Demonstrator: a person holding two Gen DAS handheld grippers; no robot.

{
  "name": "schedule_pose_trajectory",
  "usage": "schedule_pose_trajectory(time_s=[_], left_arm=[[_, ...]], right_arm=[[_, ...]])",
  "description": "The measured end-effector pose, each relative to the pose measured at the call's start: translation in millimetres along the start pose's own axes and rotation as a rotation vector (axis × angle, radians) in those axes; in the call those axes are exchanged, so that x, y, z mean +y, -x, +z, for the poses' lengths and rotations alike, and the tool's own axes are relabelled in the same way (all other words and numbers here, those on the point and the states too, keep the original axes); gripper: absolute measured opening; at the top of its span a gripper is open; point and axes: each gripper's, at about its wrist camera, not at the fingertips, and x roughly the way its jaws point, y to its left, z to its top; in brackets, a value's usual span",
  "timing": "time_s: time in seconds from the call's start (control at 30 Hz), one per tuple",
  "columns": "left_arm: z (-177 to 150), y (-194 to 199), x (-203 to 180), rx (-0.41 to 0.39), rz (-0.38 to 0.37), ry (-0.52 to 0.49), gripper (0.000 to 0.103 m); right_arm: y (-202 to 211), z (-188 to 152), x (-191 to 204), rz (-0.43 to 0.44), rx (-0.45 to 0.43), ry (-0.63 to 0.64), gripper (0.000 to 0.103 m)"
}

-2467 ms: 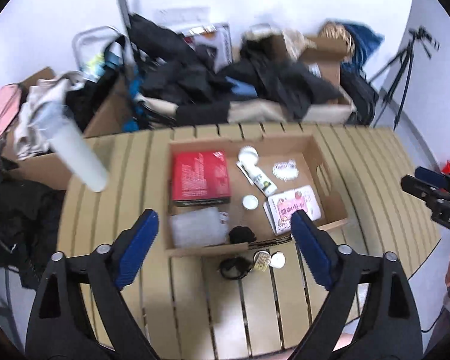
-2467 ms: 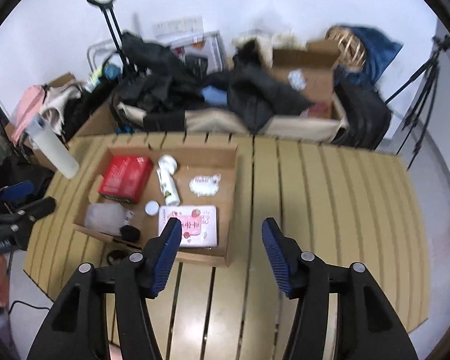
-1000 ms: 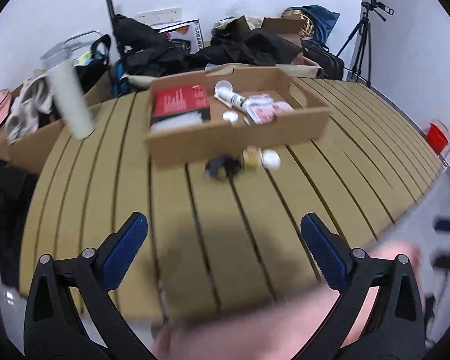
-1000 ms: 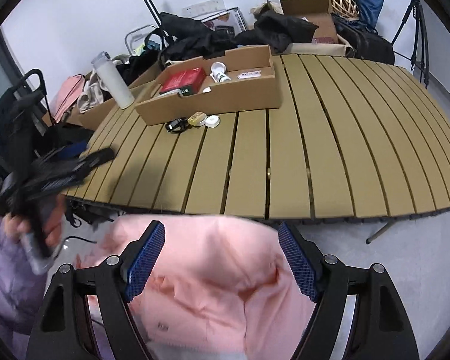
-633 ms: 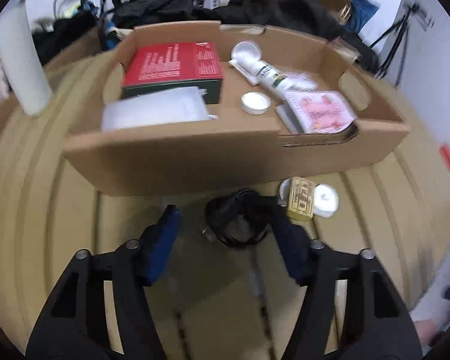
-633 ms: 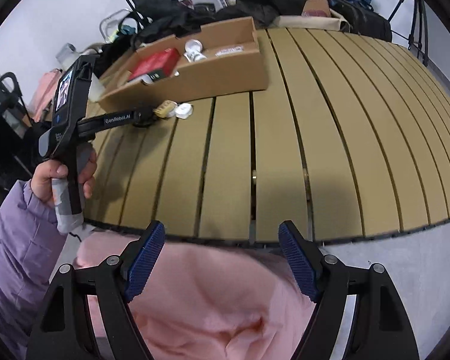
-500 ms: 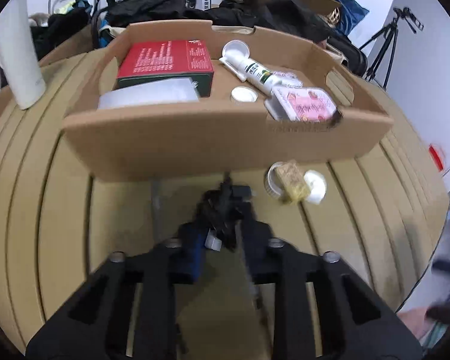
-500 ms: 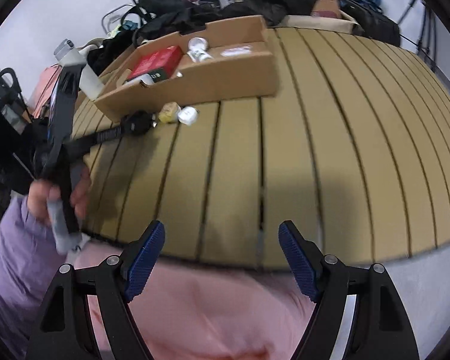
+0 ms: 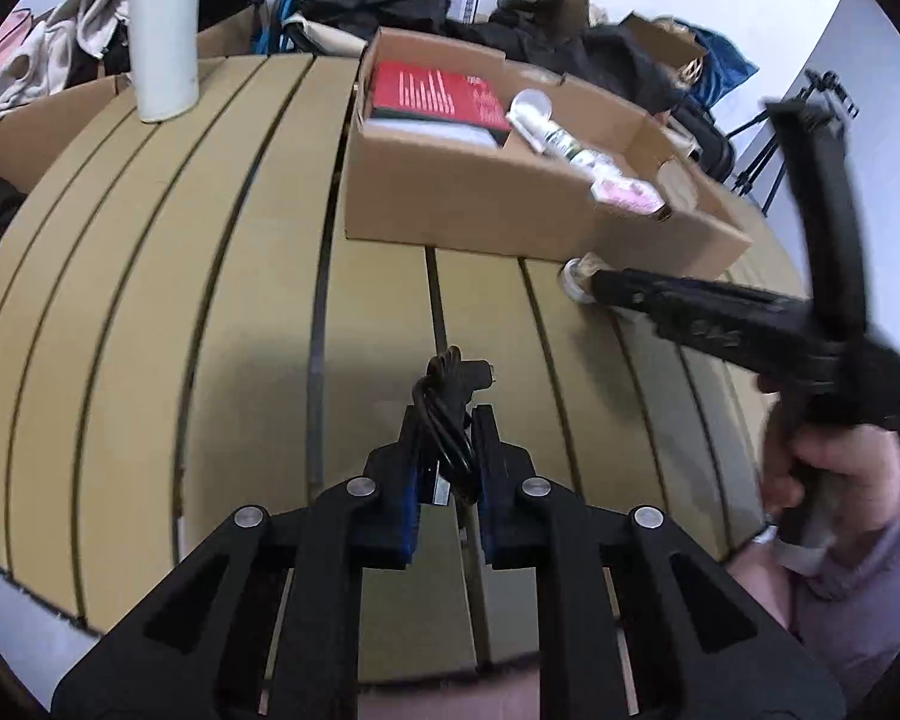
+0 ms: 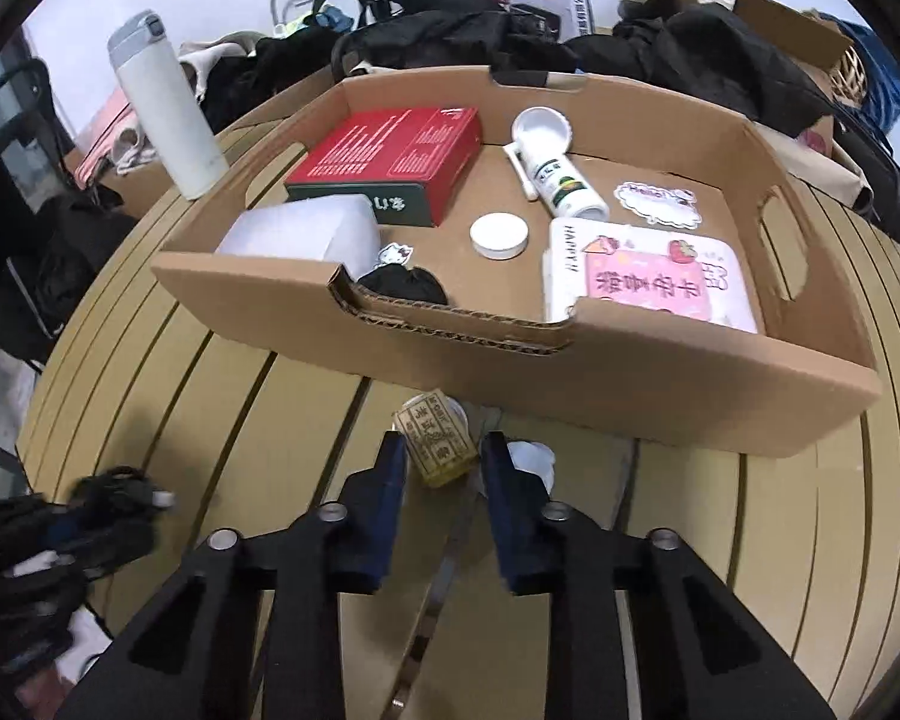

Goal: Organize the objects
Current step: 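Grasp the black cable with the left tool while the right tool grasps the small gold box, then lower the cable with the left tool while the right tool lowers the gold box into the tray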

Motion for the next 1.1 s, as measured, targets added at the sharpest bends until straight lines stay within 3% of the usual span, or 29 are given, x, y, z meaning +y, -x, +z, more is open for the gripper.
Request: schedule_pose_trajectory(time_s=[0.1,0.23,0.47,0.63,0.83,0.93,1.1], left_arm=[[0.4,15.8,-2.8,-0.018,0.002,0.004,0.011],[-0.7,33.6,-10.0,-0.016,0.021,0.002,0.011],[-29.4,63.0,-35.9,0.016,-0.001,-0.03,0.011],[-39.5,73.9,-67.5,0.019,-0.022,-0.081,0.011],[-35.7,80.0,-85.2,0.004,-0.035,-0.103,0.011],[-15.7,77.7,-88.2,-0.012,-0.025,-0.113,0.011],[65.6,60.1,-95.9,-0.072,-0.068,-0.146,0.011]], right_arm=[[10.9,-3.5,-1.2,0.001,-0.011,-0.014,0.027],[55.6,-11.4,-6.9,0.007,-0.076,-0.034,0.027],[150.7,-80.4,-30.1,0.015,-0.146,-0.131,0.027],[176.0,-131.0,-45.7,-0.004,-0.116,-0.23,0.027],[185.7,-144.0,-55.0,0.007,-0.128,-0.26,0.027],[185.4,-136.6,-61.0,0.034,-0.142,-0.27,0.027],[178.1,-99.9,-70.5,0.057,-0.173,-0.255,0.027]])
